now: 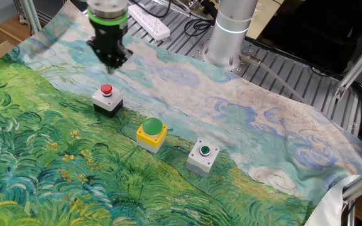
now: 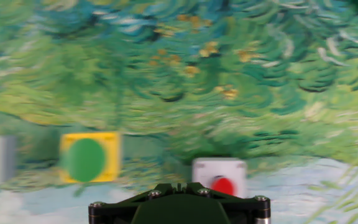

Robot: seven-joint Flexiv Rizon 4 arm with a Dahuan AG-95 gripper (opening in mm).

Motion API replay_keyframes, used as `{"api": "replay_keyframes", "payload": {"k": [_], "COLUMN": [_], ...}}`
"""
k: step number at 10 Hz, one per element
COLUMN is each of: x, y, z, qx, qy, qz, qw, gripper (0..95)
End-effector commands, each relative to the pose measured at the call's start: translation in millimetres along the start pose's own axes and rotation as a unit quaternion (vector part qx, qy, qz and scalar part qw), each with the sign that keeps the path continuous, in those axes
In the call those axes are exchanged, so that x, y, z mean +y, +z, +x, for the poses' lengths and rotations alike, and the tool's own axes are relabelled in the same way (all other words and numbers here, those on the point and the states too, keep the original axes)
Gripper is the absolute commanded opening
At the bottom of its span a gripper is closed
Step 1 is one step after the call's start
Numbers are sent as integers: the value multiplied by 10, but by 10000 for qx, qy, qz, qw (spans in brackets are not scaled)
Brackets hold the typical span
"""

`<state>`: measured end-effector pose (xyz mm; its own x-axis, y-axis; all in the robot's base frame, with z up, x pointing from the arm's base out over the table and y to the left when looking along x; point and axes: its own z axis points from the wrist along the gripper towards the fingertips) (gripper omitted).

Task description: Press three buttons from left to right in sequence

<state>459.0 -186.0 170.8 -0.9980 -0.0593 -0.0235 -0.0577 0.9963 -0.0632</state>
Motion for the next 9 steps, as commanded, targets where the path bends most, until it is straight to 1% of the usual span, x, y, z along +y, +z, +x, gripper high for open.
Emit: {"api": "replay_keyframes", "payload": {"k": [1, 2, 3, 4, 7, 9], "x": [-11, -15, -25, -39, -111, -269], "y": [17, 17, 9, -29, -114, -257], "z": [-47, -49, -49, -56, -115, -232], "qx": [15, 22, 24, 37, 71, 141], "qy": [9, 32, 61, 83, 78, 36], "qz": [26, 78, 78, 55, 55, 37], "qw": [10000, 10000, 9999, 9999, 9999, 9999], "gripper": [0, 0, 0, 0, 0, 0]}}
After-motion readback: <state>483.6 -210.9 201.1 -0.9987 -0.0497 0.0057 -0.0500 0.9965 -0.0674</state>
